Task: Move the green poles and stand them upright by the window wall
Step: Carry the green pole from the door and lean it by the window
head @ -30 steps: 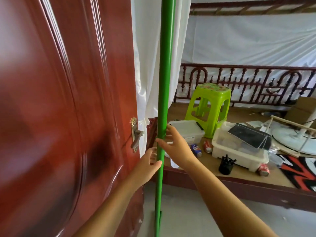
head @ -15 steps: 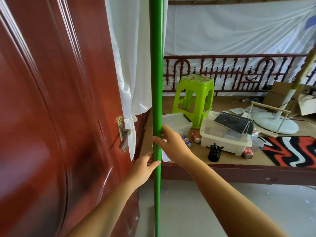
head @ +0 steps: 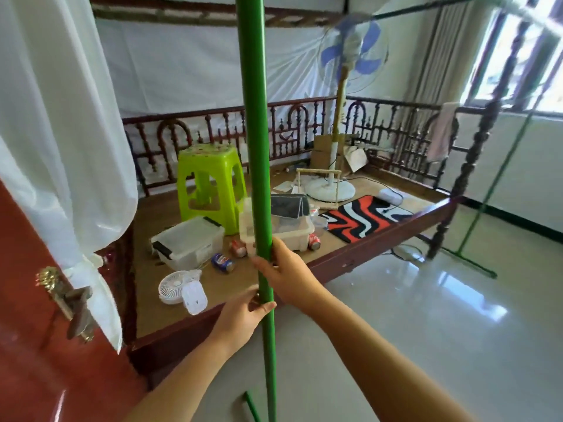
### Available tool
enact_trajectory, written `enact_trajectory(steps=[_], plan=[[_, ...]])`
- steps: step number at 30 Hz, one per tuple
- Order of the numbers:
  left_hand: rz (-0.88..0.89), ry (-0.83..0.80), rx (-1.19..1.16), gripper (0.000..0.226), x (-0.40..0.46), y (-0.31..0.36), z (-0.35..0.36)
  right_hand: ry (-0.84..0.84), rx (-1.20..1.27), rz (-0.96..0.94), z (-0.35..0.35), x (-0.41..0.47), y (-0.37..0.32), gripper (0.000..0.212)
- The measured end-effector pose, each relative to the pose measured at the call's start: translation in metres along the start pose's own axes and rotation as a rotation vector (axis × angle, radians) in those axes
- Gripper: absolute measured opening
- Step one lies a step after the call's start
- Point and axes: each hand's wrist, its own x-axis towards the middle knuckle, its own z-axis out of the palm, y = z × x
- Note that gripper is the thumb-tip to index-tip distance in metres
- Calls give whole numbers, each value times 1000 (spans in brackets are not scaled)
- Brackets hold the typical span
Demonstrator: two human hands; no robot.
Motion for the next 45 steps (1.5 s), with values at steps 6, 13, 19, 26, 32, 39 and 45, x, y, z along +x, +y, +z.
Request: enact_trajectory(steps=[6, 13, 19, 26, 32, 39, 45], plan=[[151, -164, 46, 10, 18, 32, 65, 128, -58, 121, -59, -37, 23, 26], [265, -315, 23, 12, 35, 93, 167, 288, -26, 236, -150, -84, 64, 19], [292, -413, -19, 17, 46, 146, 253, 370, -13, 292, -234, -118, 106, 16], [287, -521, -76, 22, 65, 206, 351, 507, -58, 351, -324, -151, 149, 21], [319, -663, -107, 22, 88, 249, 434, 731, -84, 373, -387, -169, 196, 20], [336, -716, -119, 28, 145, 301, 528, 758, -29, 400, -494, -162, 255, 26], [420, -812, -89, 27, 209, 344, 613, 983, -54, 294, -580, -141, 318, 16]])
